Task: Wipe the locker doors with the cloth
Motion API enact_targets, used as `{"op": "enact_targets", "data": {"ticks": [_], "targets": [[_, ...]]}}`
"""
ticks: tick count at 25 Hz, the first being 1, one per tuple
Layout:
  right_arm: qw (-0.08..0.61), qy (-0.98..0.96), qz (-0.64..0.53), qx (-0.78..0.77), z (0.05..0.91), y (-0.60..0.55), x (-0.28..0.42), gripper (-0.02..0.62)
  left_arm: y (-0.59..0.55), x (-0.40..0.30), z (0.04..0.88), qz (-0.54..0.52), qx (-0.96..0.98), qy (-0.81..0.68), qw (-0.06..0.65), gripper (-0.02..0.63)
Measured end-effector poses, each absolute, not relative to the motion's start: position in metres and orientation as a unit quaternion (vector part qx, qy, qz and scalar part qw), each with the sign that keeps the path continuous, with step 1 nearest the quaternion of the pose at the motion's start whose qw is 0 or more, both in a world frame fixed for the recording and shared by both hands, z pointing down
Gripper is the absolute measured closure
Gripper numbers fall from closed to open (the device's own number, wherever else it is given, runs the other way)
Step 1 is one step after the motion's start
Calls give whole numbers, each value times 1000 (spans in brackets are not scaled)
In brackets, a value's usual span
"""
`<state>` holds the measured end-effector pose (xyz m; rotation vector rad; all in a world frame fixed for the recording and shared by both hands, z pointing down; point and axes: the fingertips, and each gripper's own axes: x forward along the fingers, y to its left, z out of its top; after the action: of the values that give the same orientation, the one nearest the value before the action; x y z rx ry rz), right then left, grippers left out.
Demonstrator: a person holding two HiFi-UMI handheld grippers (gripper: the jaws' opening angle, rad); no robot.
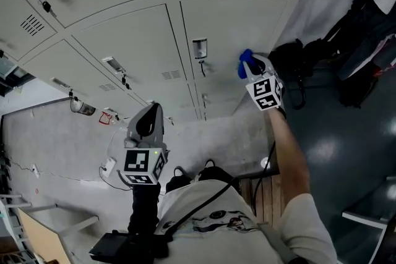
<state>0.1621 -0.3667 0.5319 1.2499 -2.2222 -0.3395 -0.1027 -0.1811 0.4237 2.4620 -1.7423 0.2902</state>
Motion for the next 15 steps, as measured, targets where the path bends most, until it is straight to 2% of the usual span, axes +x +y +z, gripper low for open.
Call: {"op": "enact_targets", "data": {"ticks": [4,7,10,15], "targets": [[289,-812,-116,493,534,-369,194,532,-183,-95,425,99,816,-567,55,614],[270,-819,-122,491,524,-359,190,532,-184,-92,427,101,818,-564,57,614],[246,-841,-123,466,521,-343,161,532,-186,-91,426,100,818,-564,55,614],[248,-880,-95,394,566,-311,86,531,-184,-93,427,103,817,-565,56,614]]}}
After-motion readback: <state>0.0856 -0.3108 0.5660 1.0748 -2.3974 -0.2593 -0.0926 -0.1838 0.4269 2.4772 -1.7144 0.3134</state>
